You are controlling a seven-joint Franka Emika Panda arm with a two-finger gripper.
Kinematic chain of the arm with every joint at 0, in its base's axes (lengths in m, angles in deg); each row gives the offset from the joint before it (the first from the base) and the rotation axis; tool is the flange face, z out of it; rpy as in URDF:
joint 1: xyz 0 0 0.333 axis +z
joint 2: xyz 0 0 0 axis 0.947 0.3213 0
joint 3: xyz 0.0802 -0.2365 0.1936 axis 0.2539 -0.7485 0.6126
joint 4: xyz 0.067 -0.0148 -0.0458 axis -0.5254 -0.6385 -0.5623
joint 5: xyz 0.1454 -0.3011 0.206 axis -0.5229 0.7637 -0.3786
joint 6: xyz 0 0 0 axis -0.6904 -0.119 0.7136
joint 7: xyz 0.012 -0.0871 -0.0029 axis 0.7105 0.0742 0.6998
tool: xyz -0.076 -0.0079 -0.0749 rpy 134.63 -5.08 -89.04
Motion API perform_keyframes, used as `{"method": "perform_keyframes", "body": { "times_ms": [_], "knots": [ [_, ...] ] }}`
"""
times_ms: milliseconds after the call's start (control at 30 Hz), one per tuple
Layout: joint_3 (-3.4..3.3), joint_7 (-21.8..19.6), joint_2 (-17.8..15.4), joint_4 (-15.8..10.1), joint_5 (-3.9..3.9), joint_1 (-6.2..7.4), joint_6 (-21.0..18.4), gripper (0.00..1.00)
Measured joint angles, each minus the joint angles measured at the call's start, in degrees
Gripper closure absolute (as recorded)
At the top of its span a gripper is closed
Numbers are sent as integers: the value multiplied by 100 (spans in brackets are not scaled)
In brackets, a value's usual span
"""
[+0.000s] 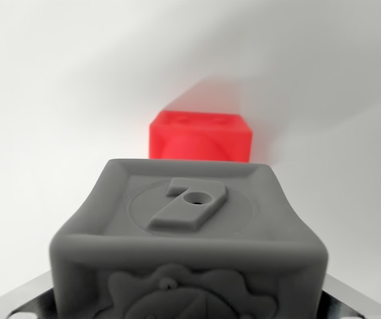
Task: Destack cube
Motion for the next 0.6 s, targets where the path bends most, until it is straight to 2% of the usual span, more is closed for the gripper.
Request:
{"method": "perform_keyframes", "body": {
  "times_ms": [433, 600],
  "knots": [
    [-3, -30, -575, 29, 44, 0, -592, 100],
    [28, -30, -589, 42, 49, 33, -626, 100]
  ]
}}
